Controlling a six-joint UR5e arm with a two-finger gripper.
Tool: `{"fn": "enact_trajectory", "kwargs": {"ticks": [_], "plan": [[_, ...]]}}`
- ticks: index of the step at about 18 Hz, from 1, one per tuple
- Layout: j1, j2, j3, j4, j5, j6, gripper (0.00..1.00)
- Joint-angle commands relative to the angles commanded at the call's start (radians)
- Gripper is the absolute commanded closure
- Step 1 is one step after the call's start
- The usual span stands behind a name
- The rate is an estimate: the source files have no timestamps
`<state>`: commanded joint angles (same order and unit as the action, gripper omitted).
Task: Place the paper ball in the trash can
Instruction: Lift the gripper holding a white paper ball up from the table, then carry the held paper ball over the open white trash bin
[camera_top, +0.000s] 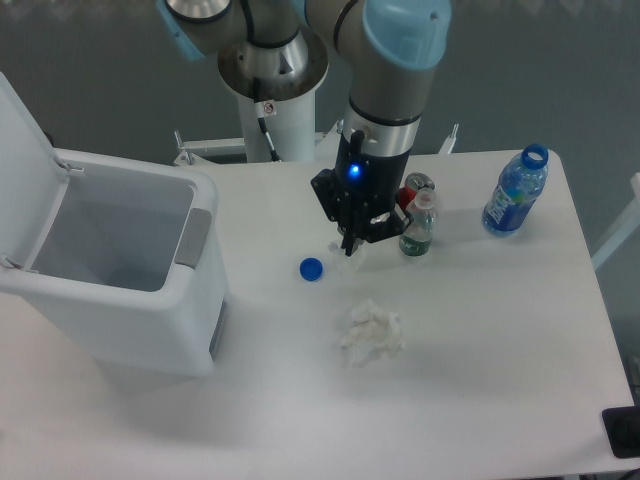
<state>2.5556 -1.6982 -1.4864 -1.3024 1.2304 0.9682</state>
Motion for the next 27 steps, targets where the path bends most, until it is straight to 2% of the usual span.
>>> {"fn": "enact_trajectory", "kwargs": {"ticks": [3, 6, 9, 15, 20, 27], "plan": [[0.014, 0.052, -0.003, 0.002, -0.052, -0.101, 1.0], [0.035, 0.095, -0.011, 0.028, -0.144, -0.207, 1.0], [0.032, 0.14, -0.011, 0.029, -0.154, -0.294, 1.0], [0.014, 0.224, -0.021, 0.046, -0.244, -0.463, 1.0], [-0.102, 0.244, -0.047, 0.112, -0.258, -0.548, 1.0], [-0.222, 0.227, -0.069, 0.117, -0.259, -0.542, 1.0]]}}
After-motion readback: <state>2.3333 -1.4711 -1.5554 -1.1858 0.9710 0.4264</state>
